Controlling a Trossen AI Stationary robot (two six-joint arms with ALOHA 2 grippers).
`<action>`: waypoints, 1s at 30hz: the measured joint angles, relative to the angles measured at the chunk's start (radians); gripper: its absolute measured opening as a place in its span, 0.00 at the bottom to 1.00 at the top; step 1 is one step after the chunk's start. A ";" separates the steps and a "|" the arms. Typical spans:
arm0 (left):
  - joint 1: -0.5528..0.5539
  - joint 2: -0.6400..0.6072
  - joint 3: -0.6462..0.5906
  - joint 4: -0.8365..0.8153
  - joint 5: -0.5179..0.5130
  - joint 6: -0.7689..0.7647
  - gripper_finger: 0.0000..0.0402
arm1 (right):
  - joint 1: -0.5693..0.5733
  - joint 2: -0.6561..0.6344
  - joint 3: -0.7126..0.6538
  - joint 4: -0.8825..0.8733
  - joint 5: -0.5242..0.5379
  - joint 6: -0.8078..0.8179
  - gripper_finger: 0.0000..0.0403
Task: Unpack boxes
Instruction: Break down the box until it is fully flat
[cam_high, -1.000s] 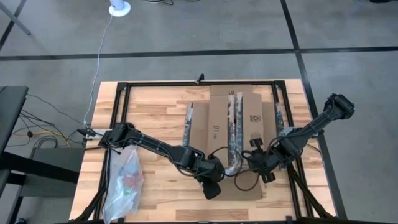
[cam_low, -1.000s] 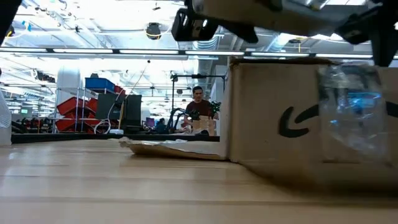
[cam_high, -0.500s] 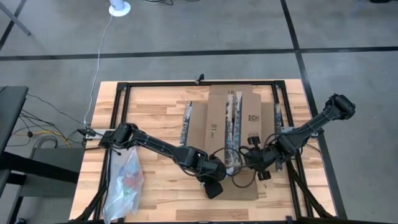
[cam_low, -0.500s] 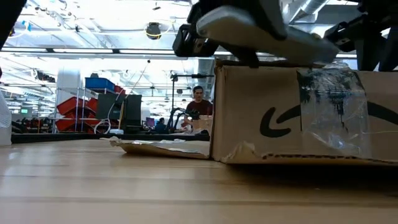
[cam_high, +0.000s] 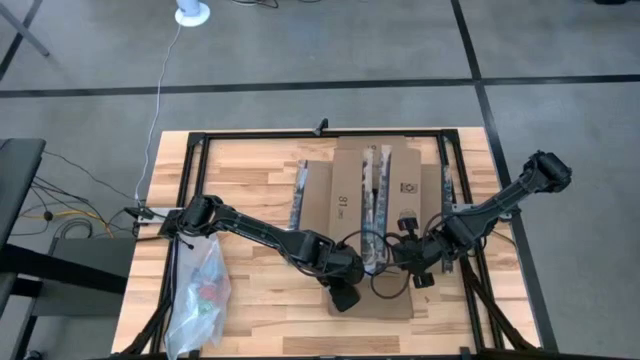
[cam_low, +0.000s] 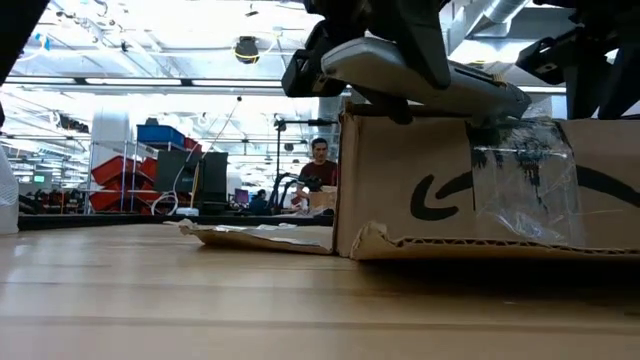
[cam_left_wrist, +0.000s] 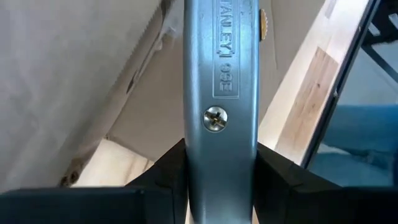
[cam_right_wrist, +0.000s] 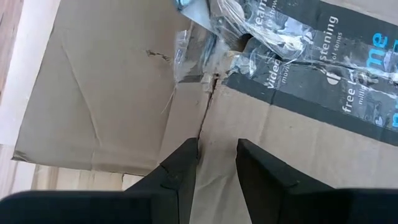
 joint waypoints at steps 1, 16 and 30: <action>0.001 0.000 0.000 0.004 -0.009 -0.004 0.27 | 0.002 0.000 0.000 0.000 0.001 0.000 0.25; -0.037 0.001 0.002 -0.128 -0.204 -0.227 0.27 | 0.041 0.002 -0.005 -0.034 -0.016 0.047 0.24; -0.075 0.003 0.009 -0.237 -0.245 -0.373 0.27 | 0.029 0.001 0.022 0.024 -0.014 -0.011 0.12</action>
